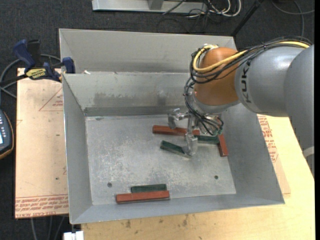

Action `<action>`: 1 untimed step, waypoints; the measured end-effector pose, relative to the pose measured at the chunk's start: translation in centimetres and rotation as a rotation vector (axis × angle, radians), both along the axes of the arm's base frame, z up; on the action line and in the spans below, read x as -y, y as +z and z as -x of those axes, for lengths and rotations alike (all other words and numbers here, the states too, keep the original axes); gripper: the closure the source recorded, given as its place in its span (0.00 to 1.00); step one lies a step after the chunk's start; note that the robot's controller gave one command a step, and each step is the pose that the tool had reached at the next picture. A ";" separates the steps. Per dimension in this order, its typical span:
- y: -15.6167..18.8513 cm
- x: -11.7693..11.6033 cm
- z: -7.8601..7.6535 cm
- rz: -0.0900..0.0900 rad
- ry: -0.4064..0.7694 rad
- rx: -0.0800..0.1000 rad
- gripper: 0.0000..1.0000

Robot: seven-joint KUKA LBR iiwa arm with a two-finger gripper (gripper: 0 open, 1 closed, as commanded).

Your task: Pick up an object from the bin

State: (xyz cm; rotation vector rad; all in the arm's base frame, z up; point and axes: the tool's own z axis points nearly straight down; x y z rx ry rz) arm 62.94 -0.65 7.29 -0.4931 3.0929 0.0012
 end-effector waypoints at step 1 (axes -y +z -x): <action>0.0 -4.6 -2.1 0.001 0.031 0.000 0.00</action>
Offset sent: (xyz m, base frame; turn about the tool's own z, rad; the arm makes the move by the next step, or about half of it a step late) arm 0.0177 0.0440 -0.0029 -0.0273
